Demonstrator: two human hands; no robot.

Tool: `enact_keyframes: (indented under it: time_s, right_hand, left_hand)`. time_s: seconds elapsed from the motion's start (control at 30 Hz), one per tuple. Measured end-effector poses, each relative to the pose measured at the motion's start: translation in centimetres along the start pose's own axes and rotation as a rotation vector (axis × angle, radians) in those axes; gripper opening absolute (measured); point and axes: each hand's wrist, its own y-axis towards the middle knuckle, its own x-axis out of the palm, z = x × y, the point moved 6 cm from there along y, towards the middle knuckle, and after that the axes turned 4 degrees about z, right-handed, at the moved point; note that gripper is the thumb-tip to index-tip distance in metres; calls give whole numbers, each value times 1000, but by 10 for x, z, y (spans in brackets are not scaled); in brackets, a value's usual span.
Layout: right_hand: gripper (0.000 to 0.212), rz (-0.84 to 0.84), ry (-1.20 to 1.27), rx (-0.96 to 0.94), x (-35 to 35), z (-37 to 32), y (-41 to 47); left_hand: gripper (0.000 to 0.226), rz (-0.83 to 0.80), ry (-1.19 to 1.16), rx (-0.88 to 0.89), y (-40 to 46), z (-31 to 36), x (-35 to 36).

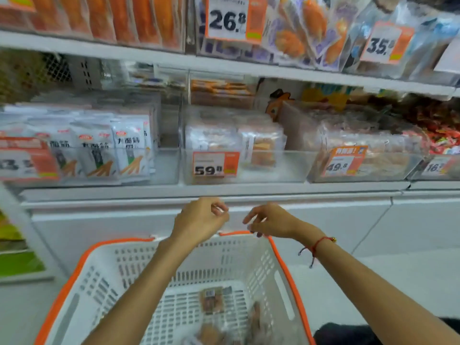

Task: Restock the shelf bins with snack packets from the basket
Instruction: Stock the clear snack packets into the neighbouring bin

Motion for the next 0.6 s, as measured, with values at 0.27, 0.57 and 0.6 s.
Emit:
enact_keyframes:
  time_s: [0.27, 0.57, 0.6]
  right_hand:
    - [24, -307, 66, 245, 164, 68, -9]
    - [68, -511, -50, 359, 305, 109, -35]
    - [72, -503, -57, 373, 312, 111, -35]
  left_hand:
    - [13, -269, -40, -354, -65, -158, 114]
    - [15, -646, -179, -959, -162, -251, 195]
    - [9, -674, -229, -981, -165, -249, 199]
